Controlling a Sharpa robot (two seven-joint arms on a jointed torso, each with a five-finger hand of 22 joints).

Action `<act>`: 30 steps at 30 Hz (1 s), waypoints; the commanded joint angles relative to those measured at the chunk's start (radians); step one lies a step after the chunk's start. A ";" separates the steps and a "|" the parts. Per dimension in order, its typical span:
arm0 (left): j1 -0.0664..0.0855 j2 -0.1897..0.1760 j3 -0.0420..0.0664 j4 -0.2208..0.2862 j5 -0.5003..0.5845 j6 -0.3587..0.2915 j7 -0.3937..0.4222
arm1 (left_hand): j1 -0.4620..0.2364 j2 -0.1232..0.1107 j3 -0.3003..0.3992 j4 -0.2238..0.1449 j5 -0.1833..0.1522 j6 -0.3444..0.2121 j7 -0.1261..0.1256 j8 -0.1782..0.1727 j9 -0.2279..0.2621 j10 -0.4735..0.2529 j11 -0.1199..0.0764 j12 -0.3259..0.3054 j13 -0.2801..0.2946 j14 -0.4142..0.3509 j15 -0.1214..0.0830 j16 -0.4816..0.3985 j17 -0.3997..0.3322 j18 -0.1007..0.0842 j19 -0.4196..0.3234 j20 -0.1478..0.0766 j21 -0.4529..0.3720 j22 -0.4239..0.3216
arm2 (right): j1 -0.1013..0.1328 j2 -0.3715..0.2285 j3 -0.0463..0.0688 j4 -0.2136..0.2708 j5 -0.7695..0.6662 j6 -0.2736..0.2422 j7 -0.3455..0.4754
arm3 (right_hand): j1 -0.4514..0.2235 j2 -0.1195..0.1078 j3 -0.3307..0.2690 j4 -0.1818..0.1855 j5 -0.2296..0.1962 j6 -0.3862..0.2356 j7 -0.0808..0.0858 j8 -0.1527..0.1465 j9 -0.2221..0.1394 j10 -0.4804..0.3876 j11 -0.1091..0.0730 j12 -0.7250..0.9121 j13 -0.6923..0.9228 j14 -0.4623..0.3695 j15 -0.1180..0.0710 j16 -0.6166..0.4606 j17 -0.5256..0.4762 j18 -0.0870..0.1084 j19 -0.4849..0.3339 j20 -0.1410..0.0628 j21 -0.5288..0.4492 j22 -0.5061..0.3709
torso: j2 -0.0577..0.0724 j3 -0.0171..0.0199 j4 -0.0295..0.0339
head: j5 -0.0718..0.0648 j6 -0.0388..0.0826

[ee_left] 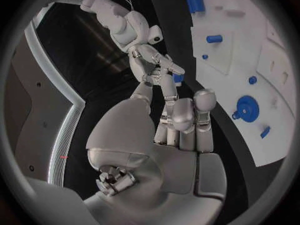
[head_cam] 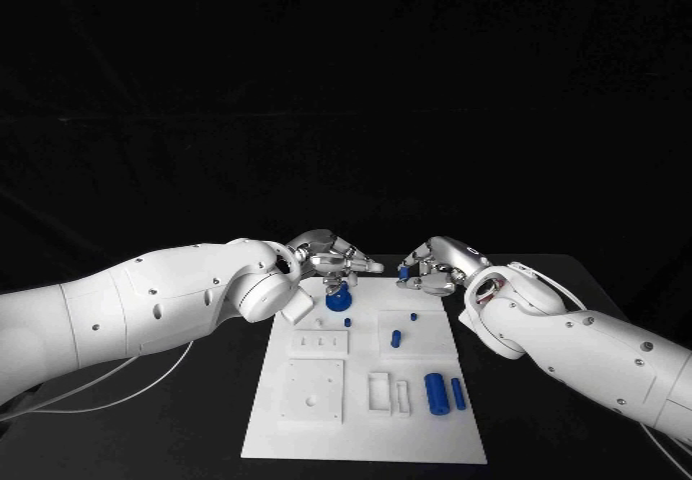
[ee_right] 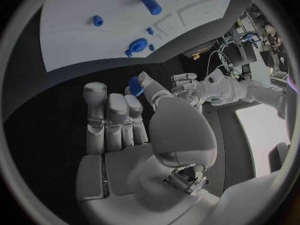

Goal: Assemble the parts on the task board

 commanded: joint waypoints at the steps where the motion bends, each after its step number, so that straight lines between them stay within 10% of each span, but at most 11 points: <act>1: 0.002 0.012 0.000 -0.005 -0.026 -0.091 -0.088 | -0.024 -0.016 0.029 0.026 -0.006 -0.007 0.002 0.006 0.009 -0.025 -0.001 0.041 0.046 0.011 0.001 0.011 0.030 0.000 0.013 0.000 0.009 0.034 | -0.001 0.004 0.000 0.024 -0.041 0.014 -0.065 | 0.000 -0.016 0.027 0.010 -0.002 0.001 0.001 0.003 0.003 0.006 -0.002 0.000 0.001 0.002 -0.004 0.000 0.002 -0.012 0.003 -0.001 0.003 0.084 | -0.006 0.0006 -0.0062 | 0.001 -0.005; 9: 0.002 0.046 0.000 -0.022 -0.044 -0.151 -0.177 | -0.090 -0.077 0.075 0.126 -0.007 0.008 -0.003 0.001 0.005 -0.019 -0.001 0.007 0.042 0.007 -0.001 -0.034 0.011 0.001 -0.005 -0.003 -0.029 0.013 | -0.003 0.012 0.000 0.049 -0.057 0.010 -0.086 | 0.004 -0.015 0.032 0.010 0.000 0.001 0.001 0.004 0.003 0.006 -0.002 -0.001 0.001 0.002 -0.004 0.001 0.003 -0.012 0.003 -0.002 0.004 0.084 | -0.006 -0.0004 0.0000 | 0.000 -0.007; 14: 0.002 0.062 0.000 -0.027 -0.086 -0.162 -0.249 | -0.097 -0.099 0.092 0.176 -0.007 0.042 -0.013 0.004 0.008 -0.007 -0.007 -0.003 0.043 0.015 -0.005 -0.040 0.025 -0.003 0.002 -0.006 -0.042 0.024 | -0.003 0.017 0.000 0.052 -0.061 0.006 -0.095 | 0.001 -0.017 0.033 0.013 0.000 0.001 0.001 0.004 0.004 0.006 -0.002 -0.001 0.002 0.002 -0.004 0.001 0.003 -0.012 0.003 -0.002 0.005 0.084 | -0.005 0.0008 -0.0065 | 0.002 -0.006; 30: 0.002 0.083 -0.001 -0.030 -0.129 -0.123 -0.330 | -0.128 -0.101 0.091 0.160 -0.006 0.108 -0.028 0.001 0.017 -0.003 -0.012 -0.040 0.045 0.014 -0.008 -0.105 0.038 -0.008 -0.004 -0.011 -0.128 0.048 | -0.003 0.038 0.000 0.064 -0.066 0.008 -0.104 | -0.002 -0.022 0.033 0.021 -0.001 0.000 0.000 0.004 0.004 0.006 -0.003 -0.002 0.001 0.002 -0.005 0.000 0.003 -0.012 0.004 -0.002 0.005 0.084 | -0.005 0.0018 -0.0057 | -0.004 -0.008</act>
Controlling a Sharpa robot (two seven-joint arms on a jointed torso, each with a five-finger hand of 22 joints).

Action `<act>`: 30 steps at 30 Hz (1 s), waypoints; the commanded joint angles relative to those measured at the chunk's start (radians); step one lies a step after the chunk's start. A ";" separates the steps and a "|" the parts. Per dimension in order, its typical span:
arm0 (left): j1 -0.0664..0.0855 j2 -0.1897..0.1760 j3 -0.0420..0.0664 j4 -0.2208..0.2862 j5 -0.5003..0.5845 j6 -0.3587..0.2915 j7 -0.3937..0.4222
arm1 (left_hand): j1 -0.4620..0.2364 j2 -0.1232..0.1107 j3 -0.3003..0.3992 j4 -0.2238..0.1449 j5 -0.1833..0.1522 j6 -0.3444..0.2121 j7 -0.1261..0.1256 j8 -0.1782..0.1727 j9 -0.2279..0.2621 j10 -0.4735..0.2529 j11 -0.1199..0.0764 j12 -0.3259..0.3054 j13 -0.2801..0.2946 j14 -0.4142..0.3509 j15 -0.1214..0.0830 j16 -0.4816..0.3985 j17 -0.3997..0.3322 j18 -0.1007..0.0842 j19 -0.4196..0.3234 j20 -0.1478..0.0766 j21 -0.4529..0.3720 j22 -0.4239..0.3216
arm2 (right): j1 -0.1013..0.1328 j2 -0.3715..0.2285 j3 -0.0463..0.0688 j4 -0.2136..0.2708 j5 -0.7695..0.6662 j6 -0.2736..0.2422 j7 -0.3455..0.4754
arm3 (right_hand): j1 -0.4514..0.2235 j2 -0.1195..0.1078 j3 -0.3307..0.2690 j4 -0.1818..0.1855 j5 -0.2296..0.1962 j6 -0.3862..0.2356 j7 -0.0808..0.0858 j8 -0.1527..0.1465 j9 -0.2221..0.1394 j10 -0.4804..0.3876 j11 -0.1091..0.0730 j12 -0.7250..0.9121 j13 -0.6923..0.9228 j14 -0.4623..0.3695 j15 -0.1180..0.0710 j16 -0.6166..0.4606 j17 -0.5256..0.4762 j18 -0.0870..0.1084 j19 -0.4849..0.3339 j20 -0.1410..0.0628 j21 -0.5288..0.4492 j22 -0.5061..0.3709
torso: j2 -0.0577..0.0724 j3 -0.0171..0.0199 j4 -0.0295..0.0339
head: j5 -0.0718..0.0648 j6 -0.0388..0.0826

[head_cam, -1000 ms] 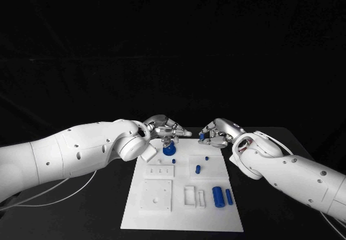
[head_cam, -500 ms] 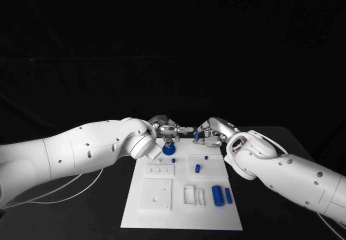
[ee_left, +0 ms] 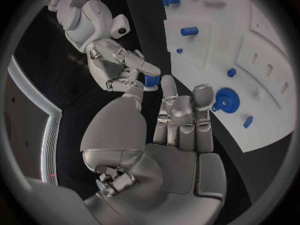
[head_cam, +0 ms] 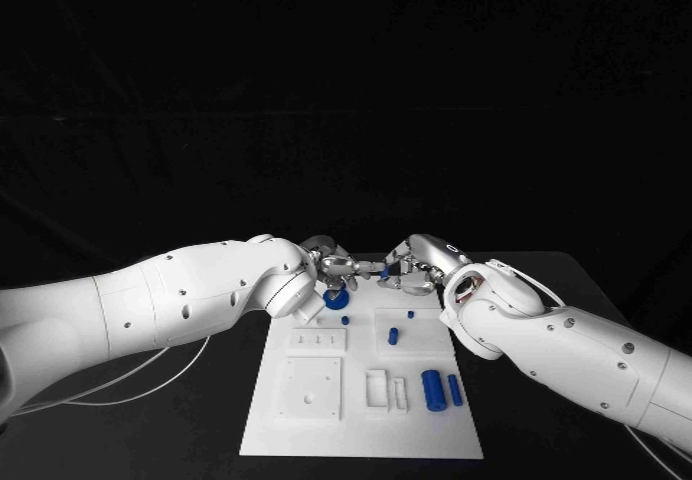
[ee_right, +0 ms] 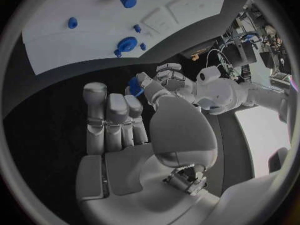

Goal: Assemble the parts on the task board

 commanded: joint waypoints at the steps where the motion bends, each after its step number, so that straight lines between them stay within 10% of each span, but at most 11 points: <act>1: 0.002 0.005 0.001 0.000 -0.025 0.007 -0.038 | -0.013 -0.008 0.003 0.015 -0.003 0.002 0.002 0.000 0.002 0.002 0.002 -0.009 -0.003 0.001 -0.003 -0.010 -0.008 -0.005 -0.008 -0.004 -0.009 -0.005 | 0.000 0.005 0.000 0.002 -0.015 0.008 -0.007 | -0.002 -0.012 0.000 0.008 0.000 0.005 -0.001 0.005 0.001 0.006 -0.003 -0.002 0.000 0.002 -0.005 0.000 0.001 -0.012 0.004 -0.002 0.001 0.084 | 0.000 0.0014 -0.0007 | -0.001 0.002; 30: 0.002 0.021 0.001 0.004 0.022 0.063 -0.077 | -0.028 -0.026 0.011 0.043 -0.003 0.018 -0.002 0.003 0.014 0.002 0.004 -0.051 -0.014 -0.010 -0.001 -0.079 -0.030 -0.014 -0.012 -0.003 -0.138 0.062 | 0.000 0.030 -0.013 -0.006 -0.020 0.037 -0.012 | 0.004 -0.012 -0.001 0.011 0.005 0.005 0.000 0.005 0.001 0.007 -0.002 0.001 0.002 0.003 -0.005 0.004 0.004 -0.013 0.005 -0.002 0.007 0.086 | 0.001 -0.0005 0.0009 | 0.001 -0.007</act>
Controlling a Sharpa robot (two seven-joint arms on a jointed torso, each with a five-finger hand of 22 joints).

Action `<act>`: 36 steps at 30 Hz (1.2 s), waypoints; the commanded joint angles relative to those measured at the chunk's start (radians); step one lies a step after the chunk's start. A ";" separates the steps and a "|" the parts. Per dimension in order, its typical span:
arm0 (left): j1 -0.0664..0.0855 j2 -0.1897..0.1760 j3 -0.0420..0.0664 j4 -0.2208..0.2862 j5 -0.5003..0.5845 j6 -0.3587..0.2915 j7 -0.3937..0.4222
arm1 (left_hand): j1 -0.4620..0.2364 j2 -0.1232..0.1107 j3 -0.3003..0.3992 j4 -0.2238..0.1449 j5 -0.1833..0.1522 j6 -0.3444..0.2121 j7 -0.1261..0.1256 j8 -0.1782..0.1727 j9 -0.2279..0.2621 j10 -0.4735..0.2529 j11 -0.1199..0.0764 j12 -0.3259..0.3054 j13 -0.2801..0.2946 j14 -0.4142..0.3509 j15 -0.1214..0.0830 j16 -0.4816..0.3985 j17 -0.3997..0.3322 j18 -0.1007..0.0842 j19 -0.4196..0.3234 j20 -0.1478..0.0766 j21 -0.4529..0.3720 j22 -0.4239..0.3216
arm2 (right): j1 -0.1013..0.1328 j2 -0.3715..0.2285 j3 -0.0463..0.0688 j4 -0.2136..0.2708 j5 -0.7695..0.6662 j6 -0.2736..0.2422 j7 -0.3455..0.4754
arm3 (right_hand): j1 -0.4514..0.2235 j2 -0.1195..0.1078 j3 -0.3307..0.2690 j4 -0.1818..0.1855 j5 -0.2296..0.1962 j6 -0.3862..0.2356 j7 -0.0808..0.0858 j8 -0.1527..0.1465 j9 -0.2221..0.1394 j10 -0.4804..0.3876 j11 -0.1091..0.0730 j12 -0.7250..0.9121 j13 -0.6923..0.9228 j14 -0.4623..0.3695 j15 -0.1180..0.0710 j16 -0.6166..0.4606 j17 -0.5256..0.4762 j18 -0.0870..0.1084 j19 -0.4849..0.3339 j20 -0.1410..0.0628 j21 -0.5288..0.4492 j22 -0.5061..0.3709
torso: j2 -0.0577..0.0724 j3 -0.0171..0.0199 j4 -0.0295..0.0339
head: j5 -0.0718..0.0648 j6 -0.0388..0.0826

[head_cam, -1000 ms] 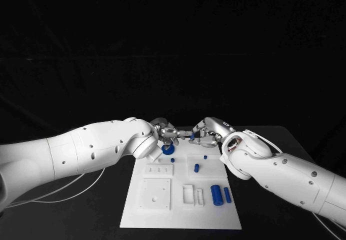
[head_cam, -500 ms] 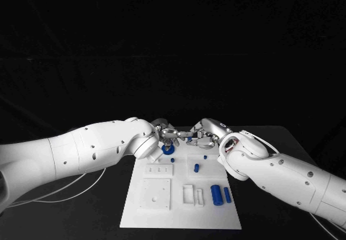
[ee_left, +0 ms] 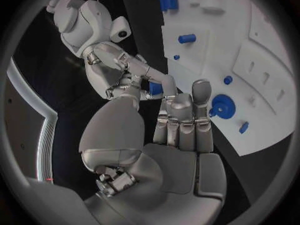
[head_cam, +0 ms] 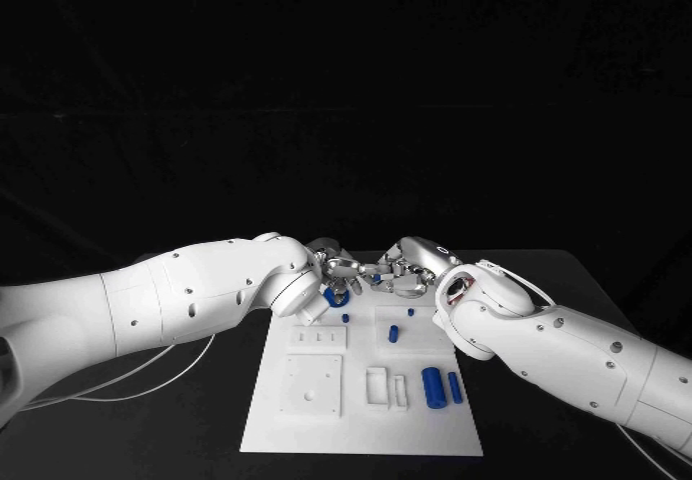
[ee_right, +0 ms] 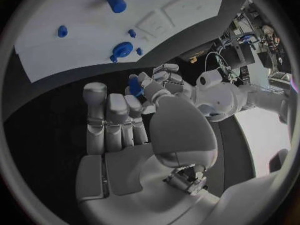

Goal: Assemble the parts on the task board

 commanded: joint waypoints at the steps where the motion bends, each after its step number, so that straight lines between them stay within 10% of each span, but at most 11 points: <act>1: 0.002 0.004 0.001 0.001 0.028 0.038 -0.020 | -0.003 0.001 0.002 -0.007 -0.003 0.014 0.000 0.005 0.012 -0.002 -0.001 -0.006 0.000 -0.006 0.002 -0.006 -0.001 -0.009 -0.005 -0.003 -0.006 0.006 | 0.000 0.004 0.000 0.001 -0.013 0.015 -0.001 | 0.000 -0.008 -0.001 0.005 0.005 0.006 0.003 0.004 0.000 0.005 0.000 0.001 0.002 0.003 -0.005 0.003 0.002 -0.013 0.005 -0.002 0.007 0.085 | 0.000 0.0003 -0.0009 | 0.001 0.000; 12: 0.001 0.010 0.001 -0.002 0.019 0.030 -0.024 | -0.007 0.014 0.000 -0.041 -0.002 0.048 -0.020 0.019 0.202 0.000 -0.010 -0.007 0.000 -0.005 -0.004 -0.005 0.002 -0.017 0.002 -0.010 -0.033 0.045 | 0.000 0.006 -0.002 0.003 -0.014 0.023 0.000 | 0.001 -0.009 -0.002 0.004 0.007 0.007 0.003 0.005 0.000 0.005 0.000 0.000 0.002 0.003 -0.006 0.005 0.004 -0.013 0.005 -0.003 0.007 0.085 | 0.000 -0.0003 -0.0014 | 0.002 -0.002; 18: 0.001 0.009 0.001 -0.005 -0.001 0.007 -0.025 | -0.011 0.014 0.008 -0.056 -0.001 -0.017 -0.040 0.093 0.667 -0.010 -0.018 0.017 0.012 -0.004 -0.010 0.011 0.011 -0.020 0.021 -0.015 -0.061 0.110 | 0.000 0.004 -0.003 0.007 -0.014 0.029 0.002 | 0.002 -0.009 -0.002 0.003 0.007 0.008 0.003 0.005 0.000 0.006 0.000 0.001 0.003 0.003 -0.006 0.005 0.004 -0.013 0.005 -0.003 0.009 0.085 | 0.000 0.0002 -0.0001 | 0.002 -0.002; 36: 0.000 0.008 0.001 -0.018 -0.038 0.015 -0.034 | -0.005 -0.016 -0.001 -0.012 -0.003 -0.005 -0.041 0.048 0.747 -0.017 -0.018 0.020 0.008 -0.013 -0.009 0.010 0.004 -0.024 0.026 -0.015 -0.115 0.163 | 0.000 0.000 -0.004 0.021 -0.011 0.041 0.003 | 0.003 -0.002 -0.005 -0.002 0.007 0.017 0.000 0.005 0.002 0.006 -0.001 0.001 0.003 0.003 -0.006 0.007 0.006 -0.013 0.005 -0.003 0.013 0.086 | 0.001 -0.0009 -0.0013 | 0.001 -0.008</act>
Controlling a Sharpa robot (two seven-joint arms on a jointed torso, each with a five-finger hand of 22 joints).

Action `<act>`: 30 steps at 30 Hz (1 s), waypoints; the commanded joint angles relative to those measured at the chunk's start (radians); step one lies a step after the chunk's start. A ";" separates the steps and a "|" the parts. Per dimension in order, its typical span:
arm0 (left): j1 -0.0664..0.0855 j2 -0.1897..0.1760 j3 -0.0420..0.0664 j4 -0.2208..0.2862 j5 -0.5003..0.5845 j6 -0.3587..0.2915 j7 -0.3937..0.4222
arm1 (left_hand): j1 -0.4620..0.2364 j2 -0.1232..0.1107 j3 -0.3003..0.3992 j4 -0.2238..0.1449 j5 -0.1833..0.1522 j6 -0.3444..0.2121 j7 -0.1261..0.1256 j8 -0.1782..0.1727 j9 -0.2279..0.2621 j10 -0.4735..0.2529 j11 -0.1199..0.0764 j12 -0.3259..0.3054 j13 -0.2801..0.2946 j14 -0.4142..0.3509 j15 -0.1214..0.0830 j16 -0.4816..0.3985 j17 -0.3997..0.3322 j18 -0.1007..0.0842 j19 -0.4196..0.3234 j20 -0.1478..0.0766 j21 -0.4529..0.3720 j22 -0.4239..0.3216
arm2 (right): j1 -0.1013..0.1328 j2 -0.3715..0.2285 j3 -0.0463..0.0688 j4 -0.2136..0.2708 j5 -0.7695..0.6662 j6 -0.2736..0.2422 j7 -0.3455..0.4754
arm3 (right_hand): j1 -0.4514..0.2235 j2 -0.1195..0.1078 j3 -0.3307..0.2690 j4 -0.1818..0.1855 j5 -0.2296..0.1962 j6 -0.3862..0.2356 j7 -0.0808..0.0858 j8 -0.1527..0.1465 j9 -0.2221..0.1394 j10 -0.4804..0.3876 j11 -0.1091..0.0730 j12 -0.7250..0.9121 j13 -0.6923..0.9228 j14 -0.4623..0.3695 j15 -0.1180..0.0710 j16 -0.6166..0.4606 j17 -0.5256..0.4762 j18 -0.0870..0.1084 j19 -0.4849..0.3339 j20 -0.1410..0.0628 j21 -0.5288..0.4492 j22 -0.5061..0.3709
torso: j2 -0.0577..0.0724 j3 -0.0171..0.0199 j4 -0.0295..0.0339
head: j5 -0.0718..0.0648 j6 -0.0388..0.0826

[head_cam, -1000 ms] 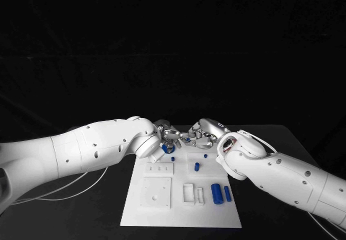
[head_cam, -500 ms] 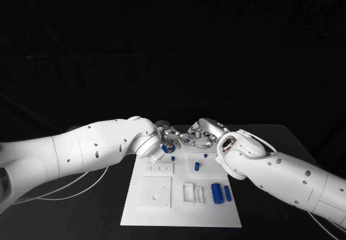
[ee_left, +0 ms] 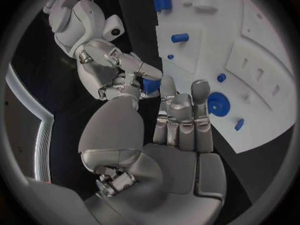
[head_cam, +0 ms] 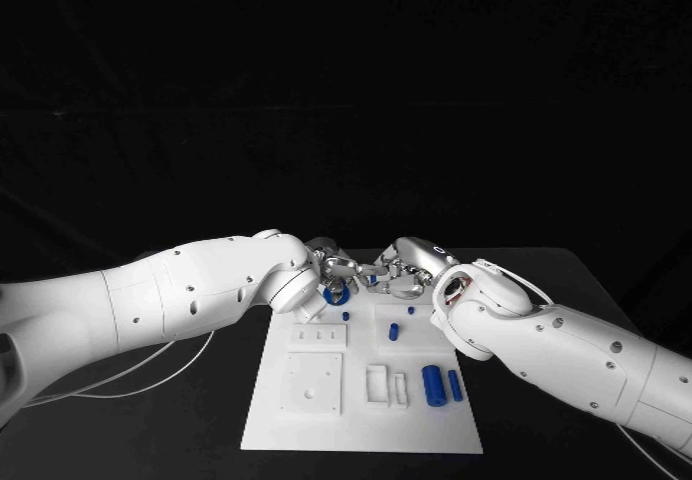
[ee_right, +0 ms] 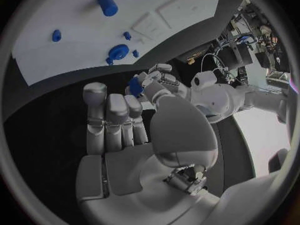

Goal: Assemble the parts on the task board

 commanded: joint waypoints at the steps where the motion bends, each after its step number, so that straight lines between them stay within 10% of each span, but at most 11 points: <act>1: 0.001 0.003 0.001 0.000 -0.016 0.006 0.002 | 0.004 -0.009 -0.001 0.006 -0.003 0.010 -0.002 -0.010 0.010 -0.009 -0.001 0.006 -0.001 -0.005 -0.003 0.004 0.001 -0.016 0.015 0.000 -0.014 0.020 | 0.000 0.001 0.000 0.002 -0.008 0.028 0.002 | 0.008 0.006 -0.005 -0.002 0.002 0.008 0.001 0.004 0.003 0.006 -0.002 0.001 0.001 0.003 -0.007 0.003 0.000 -0.013 0.005 -0.003 0.004 0.086 | 0.000 -0.0008 -0.0009 | 0.000 -0.004; 20: -0.001 0.009 0.001 0.008 -0.020 0.045 -0.001 | 0.016 0.027 0.004 -0.030 -0.002 0.025 0.003 -0.046 -0.048 -0.009 0.001 0.006 -0.003 -0.006 0.000 0.011 0.002 -0.017 0.030 0.003 -0.061 0.082 | -0.001 0.013 -0.001 -0.003 -0.008 0.028 0.003 | 0.005 0.008 -0.008 -0.006 0.010 0.007 0.001 0.003 0.004 0.007 -0.002 0.003 0.002 0.003 -0.007 0.005 0.003 -0.014 0.006 -0.004 0.010 0.087 | 0.000 -0.0002 -0.0004 | 0.001 -0.006; 30: -0.001 0.011 0.001 0.011 -0.023 0.052 -0.001 | 0.059 0.132 -0.030 -0.171 0.037 0.030 -0.001 -0.044 -0.093 -0.012 -0.001 0.014 -0.004 -0.005 -0.001 0.019 0.000 -0.016 0.040 0.005 -0.077 0.108 | -0.001 0.016 -0.003 -0.006 -0.008 0.029 0.003 | 0.005 0.008 -0.008 -0.006 0.010 0.007 0.001 0.003 0.004 0.007 -0.002 0.003 0.002 0.003 -0.007 0.005 0.003 -0.014 0.006 -0.004 0.010 0.087 | 0.000 0.0005 -0.0005 | 0.001 -0.009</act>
